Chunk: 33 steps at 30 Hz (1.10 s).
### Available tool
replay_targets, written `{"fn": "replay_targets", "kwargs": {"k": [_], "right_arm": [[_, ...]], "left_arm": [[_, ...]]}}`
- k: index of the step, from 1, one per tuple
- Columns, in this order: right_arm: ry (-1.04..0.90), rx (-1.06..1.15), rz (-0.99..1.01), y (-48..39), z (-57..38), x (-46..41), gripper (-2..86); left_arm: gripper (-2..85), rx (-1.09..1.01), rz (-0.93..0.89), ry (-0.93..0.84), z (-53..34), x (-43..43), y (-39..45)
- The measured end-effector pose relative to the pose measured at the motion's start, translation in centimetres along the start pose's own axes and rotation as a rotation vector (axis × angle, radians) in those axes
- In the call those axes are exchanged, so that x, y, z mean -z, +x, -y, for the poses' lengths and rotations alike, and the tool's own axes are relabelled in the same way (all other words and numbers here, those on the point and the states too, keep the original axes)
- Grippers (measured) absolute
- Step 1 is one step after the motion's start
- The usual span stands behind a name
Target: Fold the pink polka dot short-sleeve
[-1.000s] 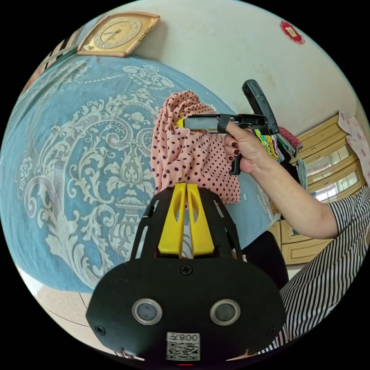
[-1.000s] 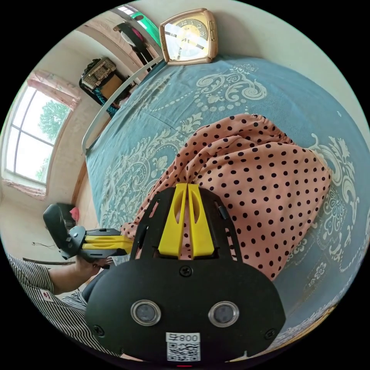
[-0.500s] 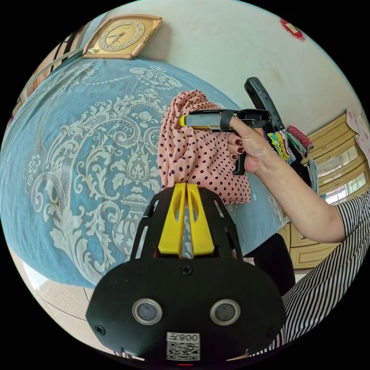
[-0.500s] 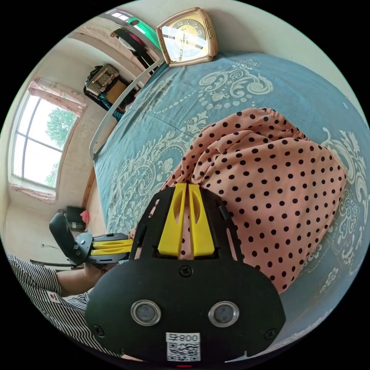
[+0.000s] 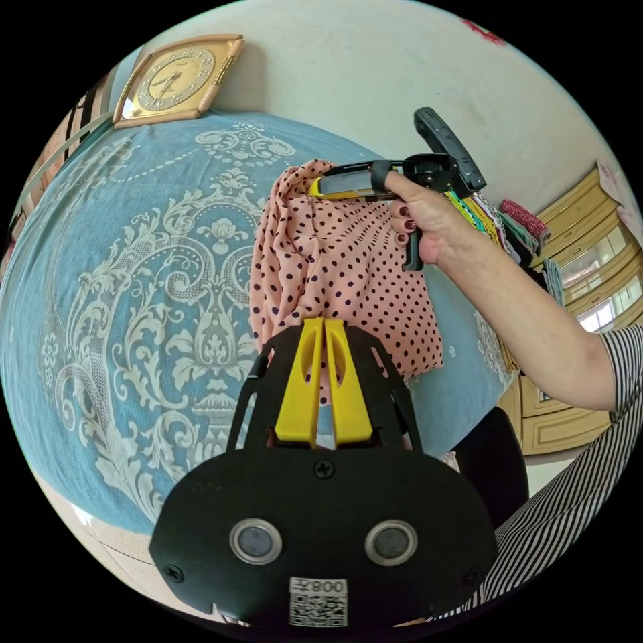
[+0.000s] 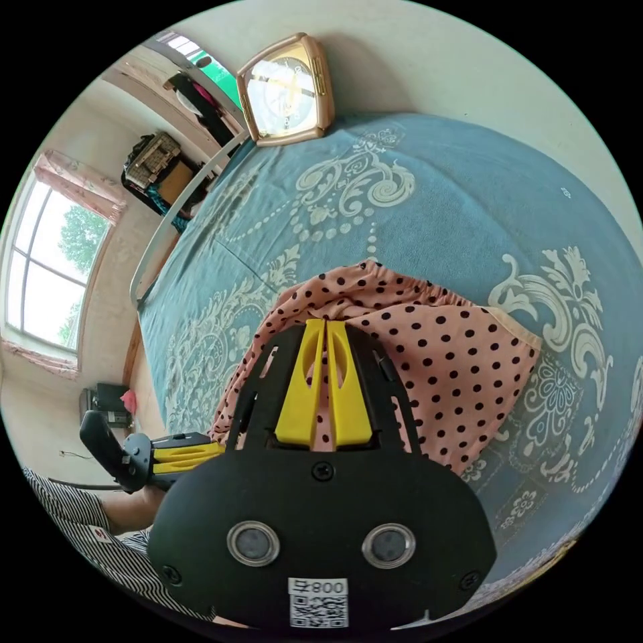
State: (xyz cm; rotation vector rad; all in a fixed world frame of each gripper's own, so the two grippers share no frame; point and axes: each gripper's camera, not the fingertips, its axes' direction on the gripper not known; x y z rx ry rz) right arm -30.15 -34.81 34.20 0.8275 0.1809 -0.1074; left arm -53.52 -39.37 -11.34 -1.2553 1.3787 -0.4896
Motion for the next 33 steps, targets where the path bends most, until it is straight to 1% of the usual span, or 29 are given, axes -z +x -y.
{"fn": "replay_targets", "kwargs": {"k": [8,12,15,18,20,22,24,26,29,33], "right_arm": [[-0.024,0.004,0.007,0.4,-0.7,1.7,0.1],[0.057,-0.019,0.038,1.1,-3.7,6.3,0.1],[0.059,0.02,0.088,0.5,-7.3,8.6,0.1],[0.013,0.063,0.133,-1.6,-11.7,8.8,0.1],[-0.04,0.077,0.125,-3.0,-13.8,7.4,0.1],[-0.149,0.081,0.118,-4.2,-15.4,4.2,0.1],[-0.211,0.077,0.099,-4.5,-16.0,2.3,0.1],[-0.205,0.061,0.112,-4.5,-16.2,2.3,0.1],[-0.151,0.039,0.135,-4.4,-16.8,4.8,0.2],[-0.085,-0.06,0.212,-2.4,-20.5,8.0,0.3]], "left_arm": [[0.2,-0.002,0.004,-0.008,0.5,-0.1,0.3],[0.2,-0.024,0.042,0.062,0.0,2.2,1.0],[0.2,-0.027,0.042,0.05,-0.5,3.0,0.7],[0.2,0.003,0.055,-0.009,-0.9,2.1,-0.5],[0.2,0.016,0.035,-0.029,-1.1,1.3,-1.3],[0.2,0.026,0.018,-0.016,-1.1,1.1,-1.7],[0.2,0.039,0.009,-0.028,-0.9,1.1,-2.0],[0.2,0.048,0.013,-0.04,-0.6,1.5,-2.1],[0.2,0.027,0.022,-0.026,-0.8,2.8,-1.7],[0.3,-0.015,0.002,-0.046,-1.5,3.4,-0.9]]}}
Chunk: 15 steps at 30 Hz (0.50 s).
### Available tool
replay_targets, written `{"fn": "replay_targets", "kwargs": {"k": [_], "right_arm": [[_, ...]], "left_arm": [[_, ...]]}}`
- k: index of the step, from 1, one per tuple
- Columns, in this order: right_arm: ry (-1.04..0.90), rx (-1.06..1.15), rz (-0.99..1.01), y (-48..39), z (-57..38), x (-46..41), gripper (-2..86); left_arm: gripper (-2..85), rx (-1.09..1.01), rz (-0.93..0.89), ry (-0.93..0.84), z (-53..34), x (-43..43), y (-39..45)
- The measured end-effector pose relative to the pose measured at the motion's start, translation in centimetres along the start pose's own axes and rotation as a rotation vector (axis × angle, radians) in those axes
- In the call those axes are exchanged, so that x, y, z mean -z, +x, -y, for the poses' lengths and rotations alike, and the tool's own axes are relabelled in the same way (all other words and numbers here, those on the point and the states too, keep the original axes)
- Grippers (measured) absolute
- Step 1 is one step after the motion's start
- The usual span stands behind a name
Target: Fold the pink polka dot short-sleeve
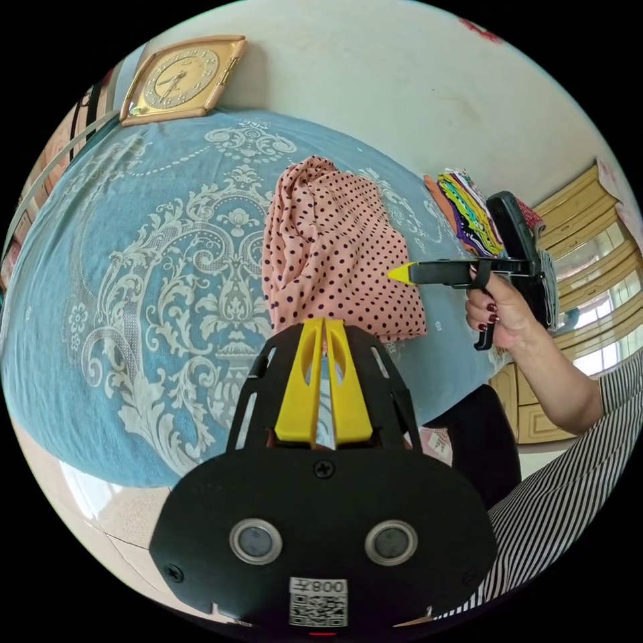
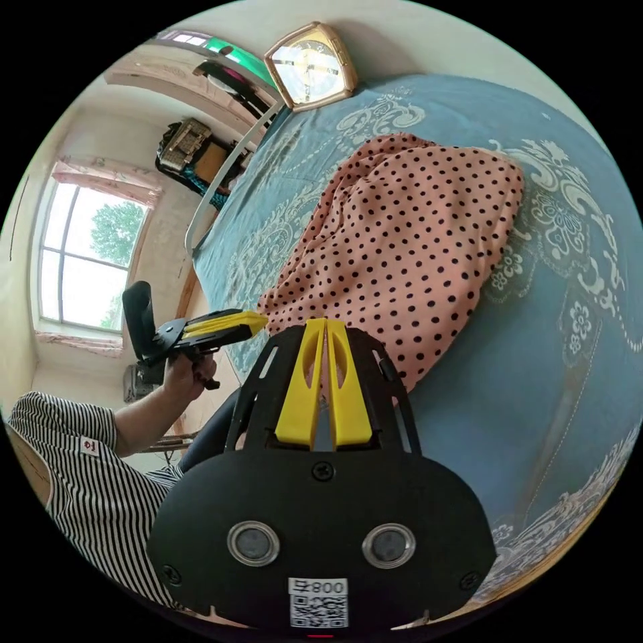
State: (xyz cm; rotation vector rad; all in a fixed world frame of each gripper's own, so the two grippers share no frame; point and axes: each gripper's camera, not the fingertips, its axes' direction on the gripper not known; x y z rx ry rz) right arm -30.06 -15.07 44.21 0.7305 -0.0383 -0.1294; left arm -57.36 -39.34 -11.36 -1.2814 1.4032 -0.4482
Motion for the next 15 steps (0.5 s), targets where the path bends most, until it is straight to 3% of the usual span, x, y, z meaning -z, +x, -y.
{"fn": "replay_targets", "kwargs": {"k": [6,10,15], "right_arm": [[0.039,-0.002,0.056,-1.3,-5.1,1.0,1.4],[-0.034,0.179,-0.105,-7.2,-4.6,-1.5,4.6],[-0.108,0.312,-0.248,-11.5,-4.4,-4.9,5.8]], "left_arm": [[0.8,0.114,0.024,0.023,-1.8,0.9,-1.4],[2.0,0.295,-0.119,0.127,-3.2,2.1,-5.7],[2.0,0.299,-0.158,0.1,-2.0,1.3,-7.6]]}}
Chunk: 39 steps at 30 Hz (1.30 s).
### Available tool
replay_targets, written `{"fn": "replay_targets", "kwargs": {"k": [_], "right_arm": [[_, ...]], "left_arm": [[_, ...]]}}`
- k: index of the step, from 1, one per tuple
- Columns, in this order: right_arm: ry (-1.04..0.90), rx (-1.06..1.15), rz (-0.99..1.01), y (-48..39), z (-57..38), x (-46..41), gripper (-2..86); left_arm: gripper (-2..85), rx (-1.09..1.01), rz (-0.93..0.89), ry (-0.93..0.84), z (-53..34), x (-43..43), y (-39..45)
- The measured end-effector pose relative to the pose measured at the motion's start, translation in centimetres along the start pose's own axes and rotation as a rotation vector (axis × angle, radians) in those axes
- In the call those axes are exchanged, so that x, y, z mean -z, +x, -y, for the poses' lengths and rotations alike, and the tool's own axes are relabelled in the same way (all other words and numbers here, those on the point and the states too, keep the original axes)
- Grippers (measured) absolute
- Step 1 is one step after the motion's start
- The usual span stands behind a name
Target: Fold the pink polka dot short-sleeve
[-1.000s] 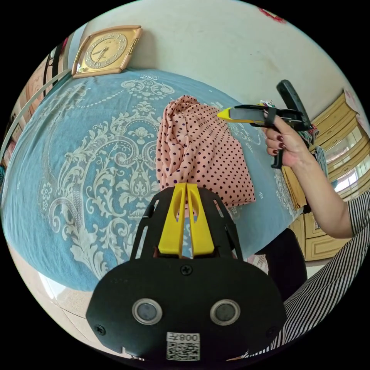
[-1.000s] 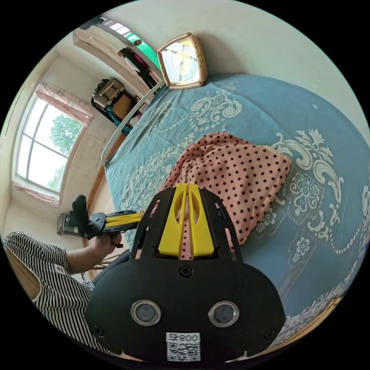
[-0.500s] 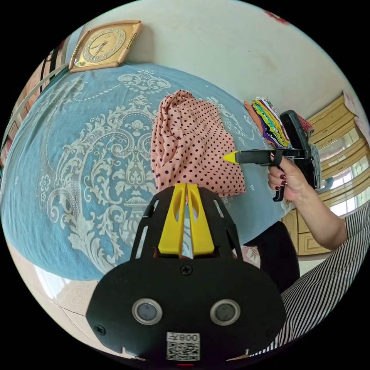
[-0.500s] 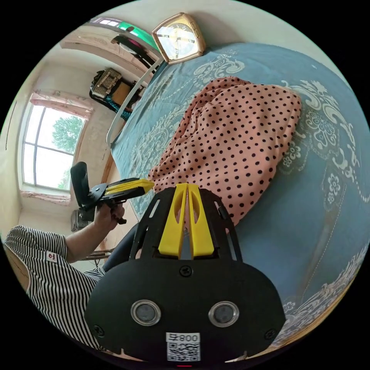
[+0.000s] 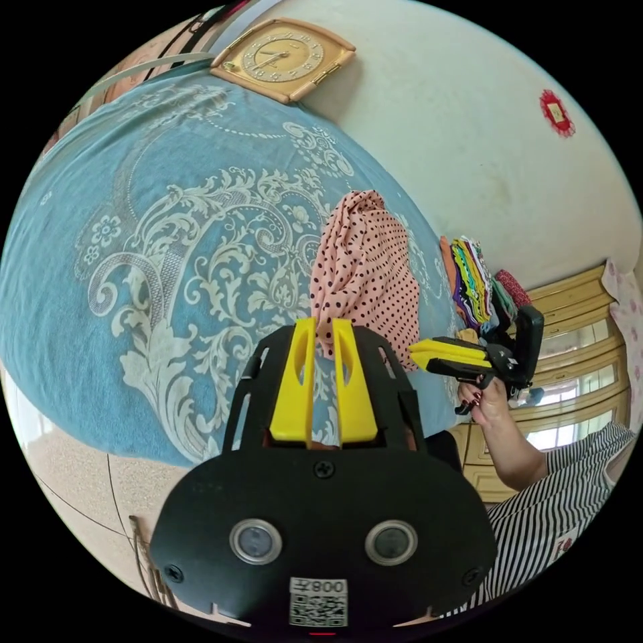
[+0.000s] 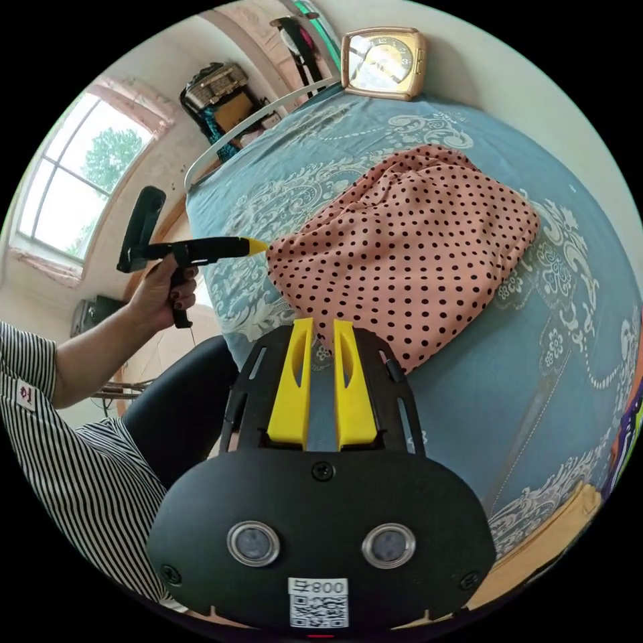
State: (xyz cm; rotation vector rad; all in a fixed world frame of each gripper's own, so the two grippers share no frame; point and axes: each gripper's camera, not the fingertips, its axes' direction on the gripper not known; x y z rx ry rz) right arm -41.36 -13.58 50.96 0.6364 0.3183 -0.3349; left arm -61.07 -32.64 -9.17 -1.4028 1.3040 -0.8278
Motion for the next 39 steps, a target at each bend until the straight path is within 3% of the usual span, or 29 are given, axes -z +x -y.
{"fn": "replay_targets", "kwargs": {"k": [6,17,22,28,35,39], "right_arm": [[-0.104,0.071,-0.136,-3.5,0.2,-2.9,1.7],[-0.058,0.064,-0.099,-6.6,-1.4,-3.1,1.0],[-0.019,0.168,-0.303,-10.1,-0.9,-4.5,5.3],[-0.091,0.223,-0.35,-10.6,-1.4,-8.4,2.9],[-0.049,0.131,-0.218,-7.4,-3.4,-8.9,0.7],[0.027,-0.074,-0.02,-1.9,-7.4,-8.1,0.8]], "left_arm": [[0.5,0.015,-0.078,-0.014,0.0,-0.3,-0.1],[0.2,0.034,-0.05,-0.03,-1.8,-0.4,0.7],[0.2,0.031,-0.057,-0.033,-1.9,-0.9,2.1],[0.2,0.033,-0.044,-0.05,-2.5,-1.9,4.3],[0.7,-0.004,0.004,-0.002,-4.3,-1.7,8.7],[1.7,-0.094,0.048,0.002,-5.6,-2.2,13.5]]}}
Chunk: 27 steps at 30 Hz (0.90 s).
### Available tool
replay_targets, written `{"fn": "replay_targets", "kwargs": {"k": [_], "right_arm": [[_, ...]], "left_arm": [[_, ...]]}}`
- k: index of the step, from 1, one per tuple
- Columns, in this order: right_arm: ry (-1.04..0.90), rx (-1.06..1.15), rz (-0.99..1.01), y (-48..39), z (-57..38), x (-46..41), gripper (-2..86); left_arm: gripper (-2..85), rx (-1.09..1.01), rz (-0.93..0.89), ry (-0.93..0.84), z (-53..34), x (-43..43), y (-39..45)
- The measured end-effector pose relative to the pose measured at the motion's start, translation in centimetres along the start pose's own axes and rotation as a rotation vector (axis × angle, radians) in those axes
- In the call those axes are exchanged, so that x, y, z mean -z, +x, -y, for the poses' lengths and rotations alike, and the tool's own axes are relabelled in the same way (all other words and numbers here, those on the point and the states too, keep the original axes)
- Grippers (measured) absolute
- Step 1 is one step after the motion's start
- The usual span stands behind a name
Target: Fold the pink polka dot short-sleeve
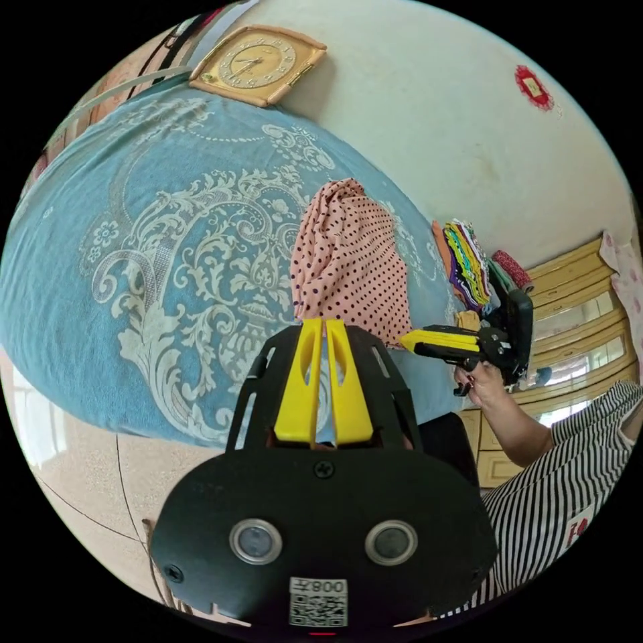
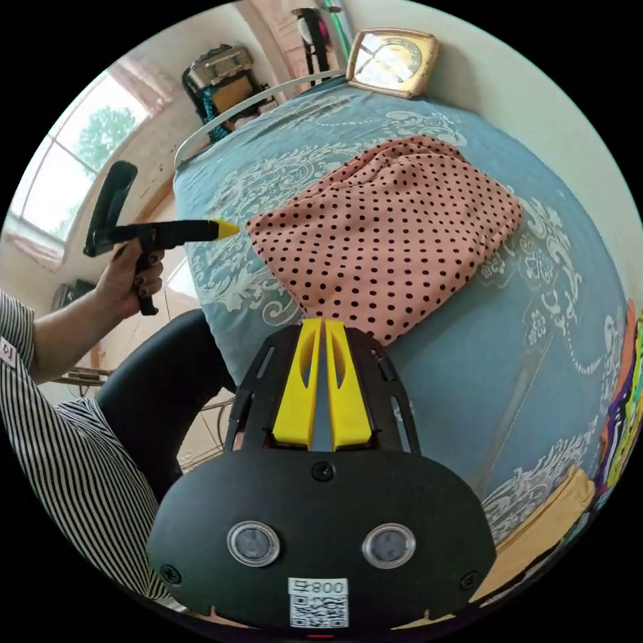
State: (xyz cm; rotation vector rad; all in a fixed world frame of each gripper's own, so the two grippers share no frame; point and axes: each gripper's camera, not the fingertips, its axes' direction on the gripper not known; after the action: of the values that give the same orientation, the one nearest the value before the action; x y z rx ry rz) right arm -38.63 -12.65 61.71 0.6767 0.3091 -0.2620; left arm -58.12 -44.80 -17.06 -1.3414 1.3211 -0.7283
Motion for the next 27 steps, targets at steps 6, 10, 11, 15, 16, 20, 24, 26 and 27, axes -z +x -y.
{"fn": "replay_targets", "kwargs": {"k": [6,10,11,15,16,20,24,26,27], "right_arm": [[0.102,-0.381,0.43,11.0,-7.5,-1.9,3.6],[0.152,-0.505,0.583,15.5,-10.3,-4.9,5.4],[0.152,-0.509,0.589,15.8,-10.4,-5.3,5.7],[0.148,-0.531,0.639,17.8,-11.5,-8.0,6.7],[0.151,-0.54,0.656,18.4,-11.8,-8.8,6.9],[0.168,-0.562,0.698,19.9,-12.7,-10.8,7.5],[0.171,-0.569,0.731,21.4,-13.3,-12.8,8.1],[0.178,-0.57,0.758,22.0,-13.5,-13.7,8.3],[0.18,-0.572,0.775,22.3,-13.7,-14.3,8.3]], "left_arm": [[6.0,-0.329,-0.064,-0.142,-0.4,-5.4,10.8],[7.0,-0.569,0.05,-0.195,-0.4,-9.4,18.3],[7.0,-0.623,0.077,-0.214,-0.5,-10.4,19.9],[6.2,-0.696,0.142,-0.283,-1.1,-13.1,22.5],[5.1,-0.691,0.174,-0.297,-1.3,-13.7,22.8],[1.6,-0.658,0.168,-0.282,-1.4,-13.7,23.1],[0.7,-0.638,0.129,-0.242,-1.4,-12.5,23.1],[0.4,-0.63,0.111,-0.229,-1.3,-11.8,22.9],[0.4,-0.627,0.108,-0.226,-1.3,-11.7,22.9]]}}
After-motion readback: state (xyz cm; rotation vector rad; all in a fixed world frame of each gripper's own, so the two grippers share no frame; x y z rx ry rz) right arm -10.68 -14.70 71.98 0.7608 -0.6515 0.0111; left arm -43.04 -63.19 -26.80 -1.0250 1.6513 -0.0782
